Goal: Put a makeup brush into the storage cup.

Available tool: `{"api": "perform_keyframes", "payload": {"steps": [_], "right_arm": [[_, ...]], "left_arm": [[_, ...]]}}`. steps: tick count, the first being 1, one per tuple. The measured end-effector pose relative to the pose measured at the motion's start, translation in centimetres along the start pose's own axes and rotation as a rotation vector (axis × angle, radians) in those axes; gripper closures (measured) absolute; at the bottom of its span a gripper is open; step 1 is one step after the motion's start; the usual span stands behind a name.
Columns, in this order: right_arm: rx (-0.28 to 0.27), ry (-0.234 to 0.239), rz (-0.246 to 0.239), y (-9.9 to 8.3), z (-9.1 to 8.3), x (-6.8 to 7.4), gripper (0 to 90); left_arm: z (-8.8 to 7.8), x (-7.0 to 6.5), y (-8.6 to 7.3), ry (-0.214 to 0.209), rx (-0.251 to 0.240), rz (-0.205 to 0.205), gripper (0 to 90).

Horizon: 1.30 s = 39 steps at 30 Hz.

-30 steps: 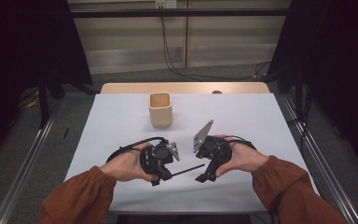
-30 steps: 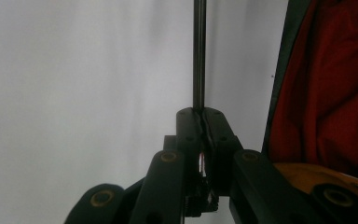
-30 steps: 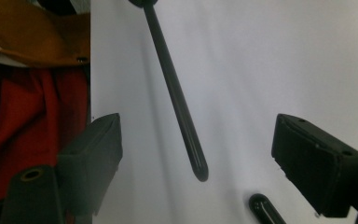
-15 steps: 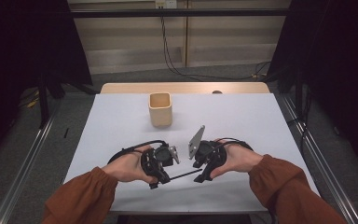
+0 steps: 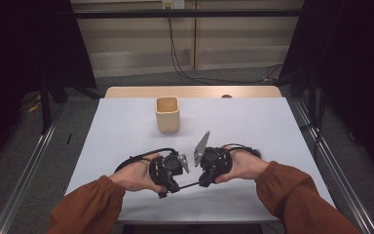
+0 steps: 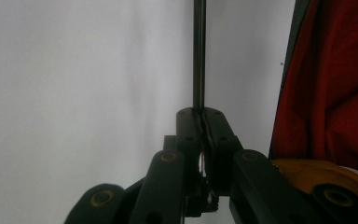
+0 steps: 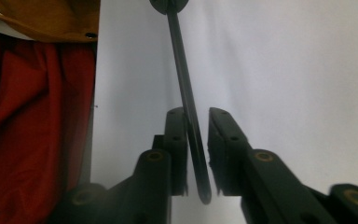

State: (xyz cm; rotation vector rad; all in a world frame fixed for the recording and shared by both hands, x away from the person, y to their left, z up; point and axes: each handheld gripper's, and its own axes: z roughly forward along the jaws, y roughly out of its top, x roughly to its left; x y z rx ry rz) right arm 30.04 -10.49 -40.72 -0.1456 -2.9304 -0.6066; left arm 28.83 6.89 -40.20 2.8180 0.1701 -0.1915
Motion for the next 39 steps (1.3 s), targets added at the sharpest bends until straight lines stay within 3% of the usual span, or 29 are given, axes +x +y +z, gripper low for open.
{"api": "perform_keyframes", "payload": {"steps": [2, 4, 10, 13, 14, 15, 16, 22, 25, 28, 32, 39], "right_arm": [[0.012, 0.005, 0.018, 0.1, 0.1, 0.2, 82.6], [0.002, 0.005, -0.008, 0.0, 0.2, -0.1, 83.2], [-0.002, 0.025, 0.001, 0.0, 0.3, -0.1, 85.0], [-0.004, 0.047, 0.004, -0.1, 0.3, -0.1, 86.3], [-0.007, 0.053, -0.008, -0.1, 0.3, 0.0, 86.4], [-0.006, 0.053, -0.006, -0.1, 0.2, 0.1, 86.4], [-0.012, 0.054, -0.01, -0.2, 0.2, 0.0, 86.4], [-0.031, 0.047, 0.007, -0.4, 0.1, 0.0, 86.5], [-0.042, 0.05, 0.016, -0.5, -0.1, 0.0, 86.5], [-0.045, 0.052, 0.024, -0.7, -0.2, -0.1, 86.4], [-0.062, 0.045, 0.028, -1.2, -0.3, -0.1, 86.4], [-0.075, 0.033, 0.066, -2.2, -0.7, -0.2, 86.4]], "left_arm": [[0.0, 0.1, 0.0, -0.017, 0.007, 0.008, 86.0], [0.0, 0.1, 0.0, -0.018, 0.008, 0.009, 86.0], [0.0, 0.2, -0.1, -0.013, 0.009, 0.021, 85.5], [-0.1, 0.2, -0.3, 0.001, -0.007, 0.024, 84.5], [0.1, 0.1, -0.4, -0.001, -0.024, 0.006, 84.3], [0.1, 0.2, -0.5, 0.004, -0.021, 0.026, 84.2], [0.1, 0.1, -0.5, -0.002, -0.034, 0.008, 84.0], [-0.2, 0.4, -1.0, -0.015, -0.097, -0.003, 78.4], [-0.3, 0.6, -1.3, -0.012, -0.129, -0.001, 69.1], [-0.4, 0.8, -1.6, 0.01, -0.155, -0.033, 56.9], [-0.4, 0.7, -2.2, 0.033, -0.198, -0.042, 46.4], [-0.7, 0.6, -3.5, 0.115, -0.296, -0.112, 20.1]]}}
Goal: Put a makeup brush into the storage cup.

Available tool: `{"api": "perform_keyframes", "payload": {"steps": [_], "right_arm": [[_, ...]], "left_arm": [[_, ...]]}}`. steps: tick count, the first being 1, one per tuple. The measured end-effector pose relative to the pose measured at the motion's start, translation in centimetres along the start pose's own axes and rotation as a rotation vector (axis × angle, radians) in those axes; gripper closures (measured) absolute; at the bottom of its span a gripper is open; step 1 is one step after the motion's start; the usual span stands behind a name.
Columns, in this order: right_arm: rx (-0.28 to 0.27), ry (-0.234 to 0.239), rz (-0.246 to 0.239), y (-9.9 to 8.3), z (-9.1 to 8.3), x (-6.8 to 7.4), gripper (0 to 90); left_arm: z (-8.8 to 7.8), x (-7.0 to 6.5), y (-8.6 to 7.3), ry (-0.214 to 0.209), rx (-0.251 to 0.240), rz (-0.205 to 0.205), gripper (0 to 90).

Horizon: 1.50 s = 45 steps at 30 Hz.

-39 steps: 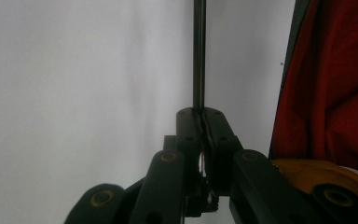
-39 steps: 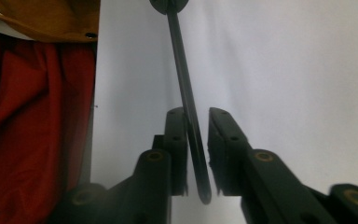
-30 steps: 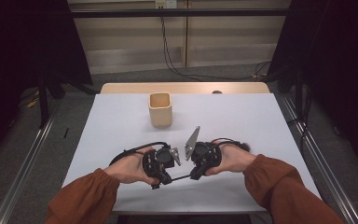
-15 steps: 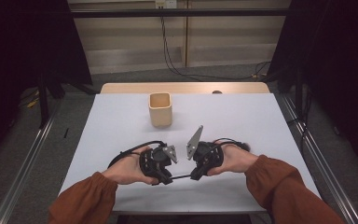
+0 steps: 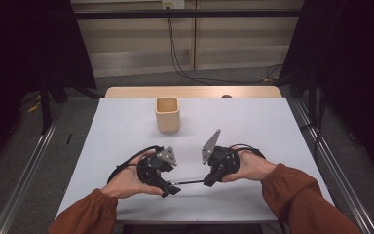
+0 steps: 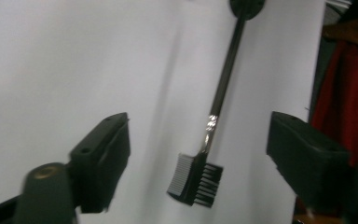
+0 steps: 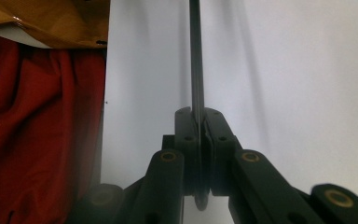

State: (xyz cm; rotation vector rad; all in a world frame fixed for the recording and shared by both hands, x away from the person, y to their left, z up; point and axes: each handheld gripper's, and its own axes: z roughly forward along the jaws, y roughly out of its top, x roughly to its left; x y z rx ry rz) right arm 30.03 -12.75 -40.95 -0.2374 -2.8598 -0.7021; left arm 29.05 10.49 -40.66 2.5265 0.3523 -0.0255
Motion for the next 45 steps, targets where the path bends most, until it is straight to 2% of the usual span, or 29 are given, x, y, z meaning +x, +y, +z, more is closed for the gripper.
{"api": "perform_keyframes", "payload": {"steps": [2, 4, 6, 7, 9, 14, 15, 17, 19, 22, 26, 29, 30, 32, 39, 45], "right_arm": [[-0.004, -0.008, 0.009, -0.2, -0.2, 0.1, 86.4], [-0.024, -0.032, -0.005, -0.4, -0.4, 0.1, 86.4], [-0.033, -0.044, 0.0, -0.6, -0.6, 0.3, 86.4], [-0.038, -0.051, -0.001, -0.7, -0.6, 0.3, 86.4], [-0.038, -0.059, 0.008, -1.0, -0.8, 0.3, 86.4], [-0.042, -0.079, 0.04, -1.8, -1.0, 0.3, 86.4], [-0.044, -0.086, 0.047, -2.0, -1.0, 0.3, 86.4], [-0.052, -0.1, 0.053, -2.4, -1.2, 0.4, 86.4], [-0.06, -0.119, 0.071, -2.6, -1.4, 0.6, 86.3], [-0.067, -0.142, 0.089, -2.8, -1.6, 0.9, 86.3], [-0.092, -0.164, 0.116, -3.4, -1.7, 1.1, 86.4], [-0.13, -0.179, 0.139, -4.0, -1.7, 1.0, 86.3], [-0.148, -0.184, 0.141, -4.2, -1.7, 1.0, 86.3], [-0.175, -0.188, 0.165, -4.6, -1.7, 0.9, 86.4], [-0.257, -0.214, 0.2, -5.4, -1.4, 1.1, 86.4], [-0.356, -0.239, 0.224, -5.9, -0.9, 0.9, 86.4]], "left_arm": [[-0.2, 0.3, -0.4, 0.023, -0.017, -0.019, 15.7], [-0.3, 0.5, -0.7, 0.035, -0.034, -0.035, 10.5], [-0.3, 0.5, -1.0, 0.028, -0.05, -0.053, 9.3], [-0.3, 0.5, -1.1, 0.038, -0.063, -0.063, 8.8], [-0.4, 0.3, -1.4, 0.042, -0.077, -0.029, 6.2], [-1.2, 0.4, -2.3, 0.065, -0.128, -0.05, 4.9], [-1.3, 0.5, -2.6, 0.078, -0.141, -0.072, 4.4], [-1.5, 0.5, -3.1, 0.114, -0.157, -0.091, 3.6], [-1.6, 0.6, -3.7, 0.114, -0.18, -0.107, 4.5], [-1.6, 0.5, -4.3, 0.138, -0.207, -0.128, 4.8], [-1.9, 0.5, -4.8, 0.133, -0.24, -0.128, 5.1], [-1.8, 0.3, -5.1, 0.144, -0.264, -0.142, 5.9], [-1.8, 0.3, -5.2, 0.158, -0.263, -0.129, 5.9], [-1.8, 0.1, -5.2, 0.181, -0.273, -0.128, 5.9], [-2.0, -0.3, -5.6, 0.172, -0.32, -0.131, 5.8], [-1.8, -0.3, -6.4, 0.193, -0.337, -0.152, 5.7]]}}
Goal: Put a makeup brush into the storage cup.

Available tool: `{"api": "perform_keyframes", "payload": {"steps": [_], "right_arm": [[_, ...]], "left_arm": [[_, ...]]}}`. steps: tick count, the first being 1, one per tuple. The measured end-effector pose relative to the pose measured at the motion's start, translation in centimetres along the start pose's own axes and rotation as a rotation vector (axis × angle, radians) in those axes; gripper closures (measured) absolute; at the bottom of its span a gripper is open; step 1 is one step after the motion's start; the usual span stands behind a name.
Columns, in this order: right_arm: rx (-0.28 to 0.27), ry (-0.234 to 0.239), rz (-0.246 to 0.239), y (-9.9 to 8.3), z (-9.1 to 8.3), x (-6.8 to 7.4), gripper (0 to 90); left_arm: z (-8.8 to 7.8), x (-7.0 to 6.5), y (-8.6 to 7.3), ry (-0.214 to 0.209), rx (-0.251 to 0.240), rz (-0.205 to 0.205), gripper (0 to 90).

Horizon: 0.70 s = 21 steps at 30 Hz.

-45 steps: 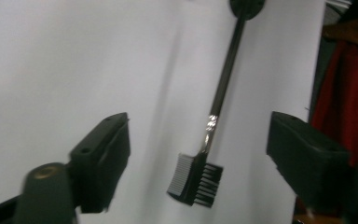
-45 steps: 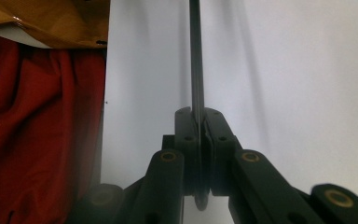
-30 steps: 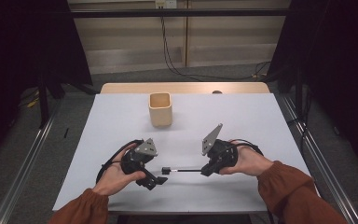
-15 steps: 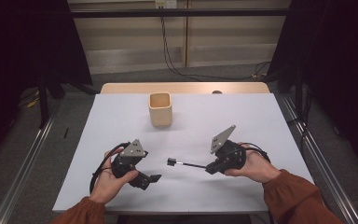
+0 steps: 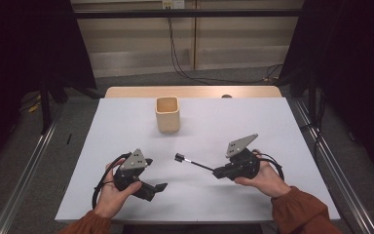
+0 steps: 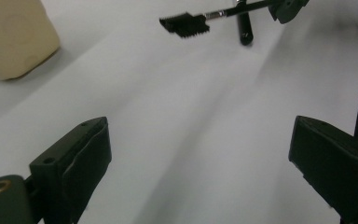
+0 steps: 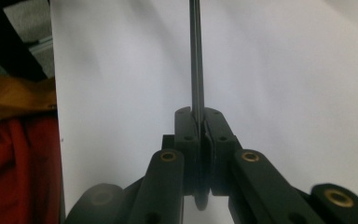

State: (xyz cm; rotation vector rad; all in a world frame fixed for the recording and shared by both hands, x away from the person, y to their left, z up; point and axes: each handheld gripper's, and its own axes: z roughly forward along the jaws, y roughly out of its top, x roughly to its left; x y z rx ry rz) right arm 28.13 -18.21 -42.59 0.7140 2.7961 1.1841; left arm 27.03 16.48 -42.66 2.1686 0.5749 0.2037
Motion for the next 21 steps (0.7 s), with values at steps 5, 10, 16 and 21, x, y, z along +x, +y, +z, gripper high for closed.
{"api": "perform_keyframes", "payload": {"steps": [5, 10, 16, 21], "right_arm": [[-0.067, 0.012, 0.021, -0.3, 0.4, -0.1, 86.3], [-0.105, 0.007, 0.035, -1.0, 1.0, -0.1, 86.3], [-0.178, -0.003, 0.042, -1.3, 1.2, 0.1, 86.4], [-0.223, -0.013, 0.045, -1.6, 1.3, 0.4, 86.4]], "left_arm": [[0.0, 0.0, 0.0, 0.007, -0.018, 0.001, 4.8], [-0.1, 0.0, 0.0, 0.017, -0.02, 0.003, 4.3], [0.1, 0.0, 0.0, 0.025, -0.023, -0.003, 4.5], [0.3, -0.1, 0.0, 0.023, -0.024, -0.007, 4.7]]}}
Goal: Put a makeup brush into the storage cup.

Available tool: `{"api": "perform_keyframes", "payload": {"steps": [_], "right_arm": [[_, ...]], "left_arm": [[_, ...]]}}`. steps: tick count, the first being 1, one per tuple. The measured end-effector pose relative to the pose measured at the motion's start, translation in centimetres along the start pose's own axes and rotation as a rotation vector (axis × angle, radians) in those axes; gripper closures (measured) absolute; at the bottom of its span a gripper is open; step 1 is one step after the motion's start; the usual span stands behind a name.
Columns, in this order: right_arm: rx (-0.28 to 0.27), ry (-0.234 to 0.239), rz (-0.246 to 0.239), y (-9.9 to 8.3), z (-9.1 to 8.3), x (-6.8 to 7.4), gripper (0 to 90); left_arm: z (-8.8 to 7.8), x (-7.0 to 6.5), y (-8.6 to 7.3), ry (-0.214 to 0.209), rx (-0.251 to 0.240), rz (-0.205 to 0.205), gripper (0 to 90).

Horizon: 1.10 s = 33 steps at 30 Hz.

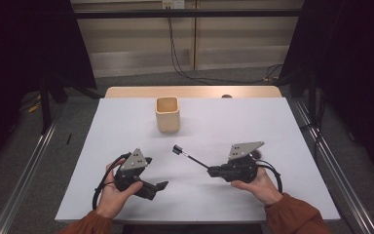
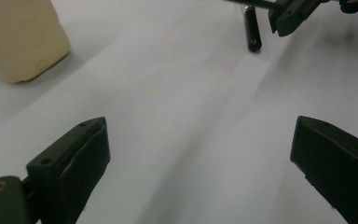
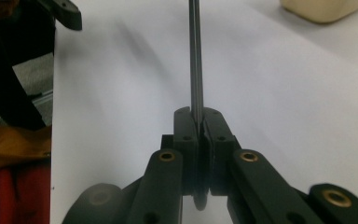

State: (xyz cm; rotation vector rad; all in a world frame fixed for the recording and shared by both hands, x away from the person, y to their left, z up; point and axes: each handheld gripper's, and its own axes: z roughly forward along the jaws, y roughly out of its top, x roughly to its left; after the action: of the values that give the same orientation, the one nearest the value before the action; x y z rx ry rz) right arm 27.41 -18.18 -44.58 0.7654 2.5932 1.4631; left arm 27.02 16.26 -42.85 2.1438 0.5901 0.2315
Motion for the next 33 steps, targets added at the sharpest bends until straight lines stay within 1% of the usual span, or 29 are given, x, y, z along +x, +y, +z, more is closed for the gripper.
{"api": "perform_keyframes", "payload": {"steps": [1, 3, 5, 7, 8, 14, 16, 18, 19, 20, 23, 25, 28, 31, 32, 33], "right_arm": [[-0.007, -0.003, -0.001, 0.0, -0.1, 0.0, 86.4], [-0.023, -0.012, 0.015, 0.0, -0.2, -0.1, 86.4], [-0.034, -0.012, 0.025, -0.1, -0.2, -0.2, 86.4], [-0.045, -0.02, 0.021, -0.1, -0.3, -0.2, 86.4], [-0.058, -0.023, 0.02, -0.1, -0.3, -0.1, 86.4], [-0.133, -0.046, 0.013, 0.0, -0.6, 0.0, 86.4], [-0.158, -0.052, 0.01, 0.1, -0.7, 0.0, 86.4], [-0.181, -0.059, 0.009, 0.1, -0.9, 0.1, 86.4], [-0.19, -0.058, 0.008, 0.1, -0.9, 0.1, 86.4], [-0.198, -0.061, 0.005, 0.1, -1.0, 0.1, 86.4], [-0.236, -0.082, 0.003, 0.2, -1.2, 0.3, 86.4], [-0.249, -0.088, -0.001, 0.3, -1.4, 0.4, 86.4], [-0.255, -0.085, -0.003, 0.3, -1.4, 0.5, 86.3], [-0.257, -0.077, -0.008, 0.4, -1.4, 0.6, 86.4], [-0.259, -0.073, -0.012, 0.4, -1.4, 0.6, 86.4], [-0.259, -0.071, -0.014, 0.4, -1.4, 0.6, 86.4]], "left_arm": [[0.0, 0.0, 0.0, 0.003, -0.001, 0.001, 4.7], [0.0, 0.0, 0.0, 0.007, -0.001, -0.002, 4.7], [0.0, 0.0, 0.0, 0.001, -0.003, -0.006, 4.8], [0.0, 0.0, 0.0, 0.001, -0.004, -0.004, 4.7], [0.1, 0.0, -0.1, -0.001, -0.008, -0.012, 4.7], [0.1, -0.1, -0.1, 0.007, -0.021, -0.01, 4.8], [0.2, 0.0, -0.2, -0.009, -0.045, -0.032, 4.8], [0.3, 0.0, -0.2, -0.016, -0.049, -0.034, 4.8], [0.4, -0.1, -0.2, -0.015, -0.06, -0.043, 4.9], [0.4, -0.1, -0.2, -0.026, -0.067, -0.048, 5.0], [0.5, -0.1, -0.1, -0.051, -0.113, -0.07, 6.2], [0.5, -0.2, 0.0, -0.05, -0.139, -0.077, 8.0], [0.7, -0.3, 0.1, -0.059, -0.181, -0.089, 8.1], [0.9, -0.4, 0.3, -0.051, -0.22, -0.084, 8.1], [0.9, -0.5, 0.5, -0.055, -0.238, -0.083, 8.1], [1.0, -0.5, 0.6, -0.059, -0.239, -0.076, 8.1]]}}
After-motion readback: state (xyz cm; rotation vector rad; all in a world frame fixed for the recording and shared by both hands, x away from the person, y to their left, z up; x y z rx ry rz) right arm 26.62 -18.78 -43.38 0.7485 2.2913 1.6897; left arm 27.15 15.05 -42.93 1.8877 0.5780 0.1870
